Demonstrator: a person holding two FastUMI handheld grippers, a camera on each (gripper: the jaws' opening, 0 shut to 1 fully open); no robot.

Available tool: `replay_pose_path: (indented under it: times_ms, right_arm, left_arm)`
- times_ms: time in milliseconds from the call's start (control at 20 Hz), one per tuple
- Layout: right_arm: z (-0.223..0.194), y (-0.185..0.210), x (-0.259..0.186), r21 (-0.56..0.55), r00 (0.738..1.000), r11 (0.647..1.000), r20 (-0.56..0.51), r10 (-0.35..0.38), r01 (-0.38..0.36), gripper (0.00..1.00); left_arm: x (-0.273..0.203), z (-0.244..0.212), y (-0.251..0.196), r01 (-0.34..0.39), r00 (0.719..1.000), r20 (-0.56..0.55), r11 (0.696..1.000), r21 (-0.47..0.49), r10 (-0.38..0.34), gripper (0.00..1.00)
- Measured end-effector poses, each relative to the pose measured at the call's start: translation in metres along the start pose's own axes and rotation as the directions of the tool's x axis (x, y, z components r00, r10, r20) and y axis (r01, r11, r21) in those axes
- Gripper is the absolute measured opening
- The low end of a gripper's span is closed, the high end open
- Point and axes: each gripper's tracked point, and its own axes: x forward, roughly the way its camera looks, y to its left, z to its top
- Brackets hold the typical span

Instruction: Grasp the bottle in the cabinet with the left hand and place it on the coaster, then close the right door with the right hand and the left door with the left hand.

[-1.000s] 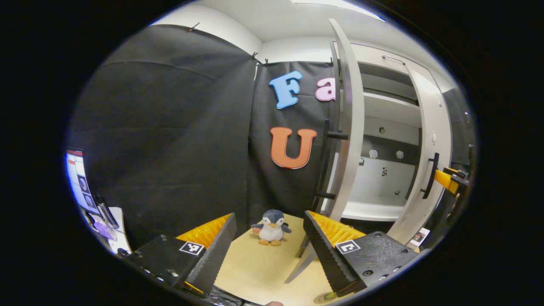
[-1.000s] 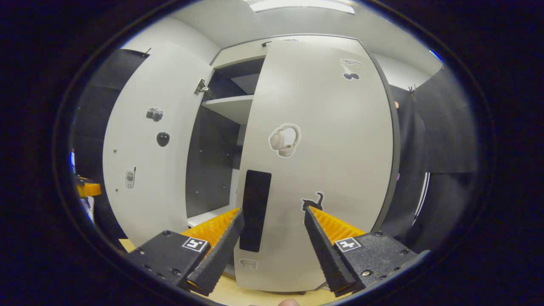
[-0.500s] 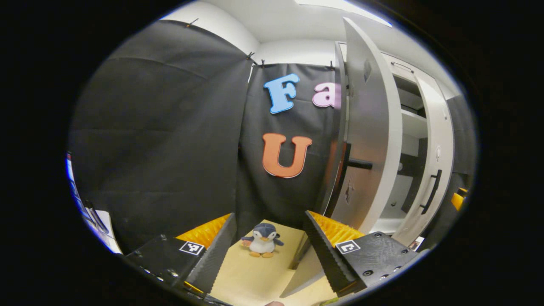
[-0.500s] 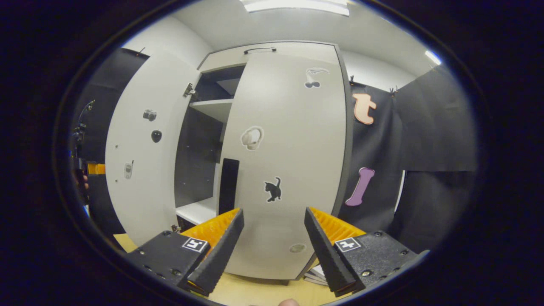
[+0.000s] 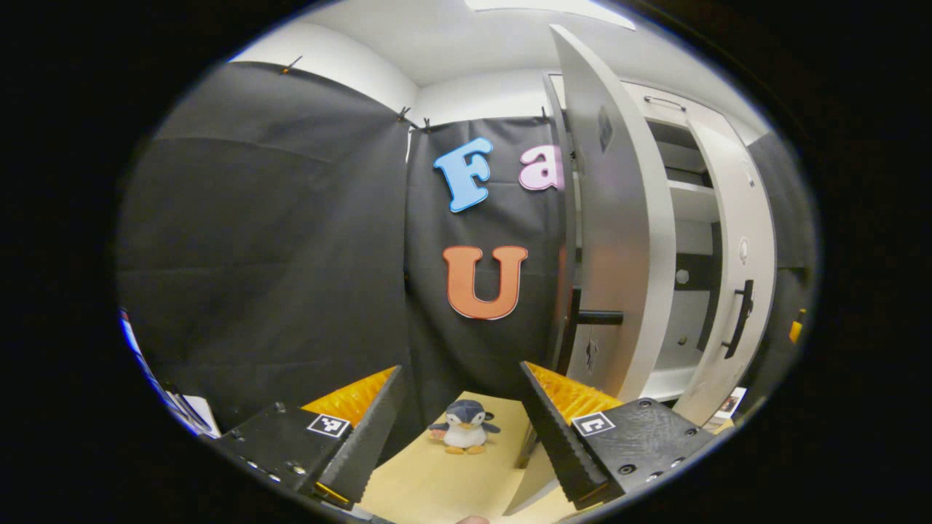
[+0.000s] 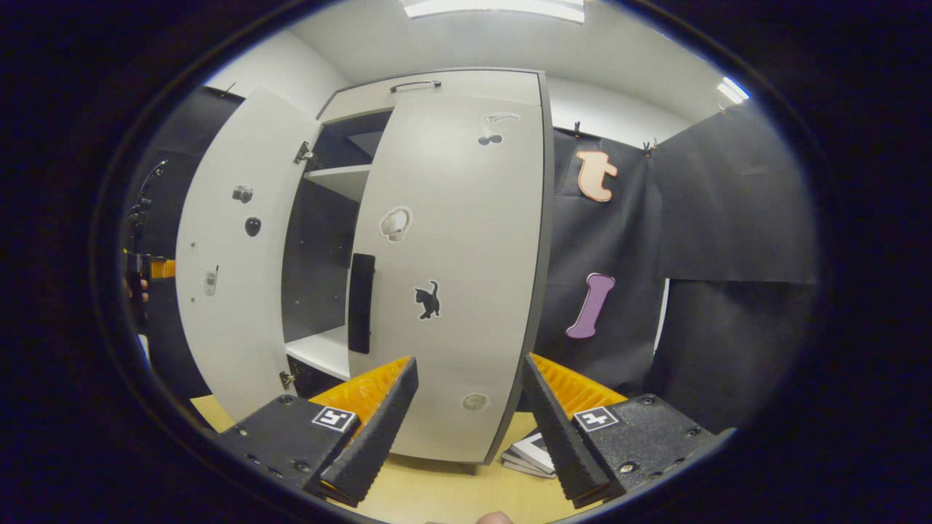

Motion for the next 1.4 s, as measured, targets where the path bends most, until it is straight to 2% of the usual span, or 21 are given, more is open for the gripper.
replay_pose_path:
  times_ms: [50,100,150,250,400,500,550,1000,1100,1300,1350,1400]
  right_arm:
    - [0.000,-0.002,-0.001,0.002,1.000,1.000,-0.001,0.000,0.000,0.94]
    - [-0.001,-0.004,-0.002,0.007,1.000,1.000,-0.001,0.002,-0.001,0.94]
    - [-0.002,-0.006,-0.004,0.012,1.000,1.000,-0.003,0.001,-0.001,0.94]
    - [-0.005,-0.010,-0.007,0.019,1.000,1.000,-0.007,0.003,-0.003,0.94]
    - [-0.006,-0.019,-0.010,0.021,1.000,1.000,-0.006,-0.003,0.004,0.94]
    - [-0.007,-0.022,-0.014,0.029,1.000,1.000,-0.007,-0.001,0.001,0.94]
    - [-0.008,-0.024,-0.014,0.031,1.000,1.000,-0.009,0.001,0.000,0.94]
    - [-0.021,-0.051,-0.022,0.050,0.999,0.998,-0.023,-0.022,0.023,0.94]
    - [-0.028,-0.059,-0.026,0.057,0.999,0.998,-0.037,-0.032,0.035,0.94]
    - [-0.035,-0.081,-0.036,0.059,0.996,0.996,-0.048,-0.070,0.073,0.94]
    - [-0.036,-0.088,-0.038,0.060,0.996,0.995,-0.049,-0.081,0.084,0.94]
    - [-0.037,-0.093,-0.041,0.065,0.995,0.994,-0.049,-0.090,0.093,0.94]
  left_arm:
    - [0.000,0.001,0.000,-0.005,1.000,0.001,1.000,0.007,0.005,0.92]
    - [-0.001,0.002,-0.001,-0.006,1.000,0.001,1.000,0.002,0.006,0.95]
    - [-0.002,0.002,-0.001,-0.003,1.000,-0.002,1.000,-0.015,0.003,0.90]
    - [-0.004,0.003,-0.003,0.000,1.000,-0.003,0.998,-0.058,0.000,0.95]
    - [-0.005,0.004,-0.011,0.018,1.000,-0.009,0.999,-0.049,-0.018,0.91]
    - [-0.010,0.007,-0.021,0.056,0.998,-0.009,0.998,-0.024,-0.056,0.95]
    - [-0.012,0.007,-0.028,0.074,0.997,-0.013,0.997,-0.017,-0.074,1.00]
    - [-0.028,0.001,-0.096,0.207,0.978,-0.024,0.977,-0.050,-0.209,1.00]
    - [-0.030,0.001,-0.115,0.250,0.967,-0.026,0.966,-0.059,-0.252,1.00]
    - [-0.031,0.010,-0.161,0.369,0.929,0.013,0.926,-0.087,-0.369,1.00]
    - [-0.028,0.010,-0.166,0.373,0.927,0.010,0.924,-0.088,-0.374,0.90]
    - [-0.025,0.008,-0.173,0.382,0.924,0.001,0.920,-0.083,-0.384,0.90]
